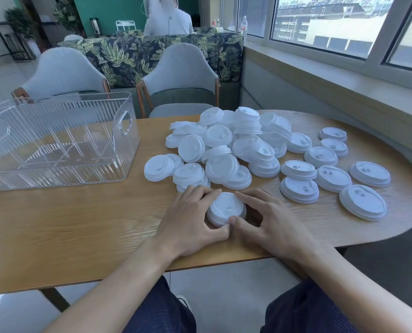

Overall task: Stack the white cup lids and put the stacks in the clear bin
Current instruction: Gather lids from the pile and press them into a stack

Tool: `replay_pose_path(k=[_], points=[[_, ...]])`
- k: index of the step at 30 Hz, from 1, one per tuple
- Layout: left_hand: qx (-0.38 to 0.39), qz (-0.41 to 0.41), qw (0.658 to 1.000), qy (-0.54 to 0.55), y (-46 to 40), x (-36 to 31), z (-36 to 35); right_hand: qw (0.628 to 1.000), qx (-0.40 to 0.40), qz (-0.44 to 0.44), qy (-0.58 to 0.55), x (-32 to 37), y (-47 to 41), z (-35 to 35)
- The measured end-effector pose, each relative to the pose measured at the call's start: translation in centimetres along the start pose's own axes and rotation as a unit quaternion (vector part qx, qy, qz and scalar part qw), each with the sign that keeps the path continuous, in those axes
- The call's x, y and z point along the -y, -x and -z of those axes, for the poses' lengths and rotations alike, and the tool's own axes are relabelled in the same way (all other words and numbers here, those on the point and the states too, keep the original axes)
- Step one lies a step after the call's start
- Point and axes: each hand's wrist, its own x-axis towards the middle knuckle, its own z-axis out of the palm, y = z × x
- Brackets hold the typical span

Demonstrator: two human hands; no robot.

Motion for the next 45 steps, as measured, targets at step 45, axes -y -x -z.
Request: replay_pose_path(k=[45], points=[[-0.156, 0.079, 0.969, 0.173, 4.2, 7.4, 7.4, 0.994, -0.076, 0.017, -0.081, 4.8, -2.9, -4.5]])
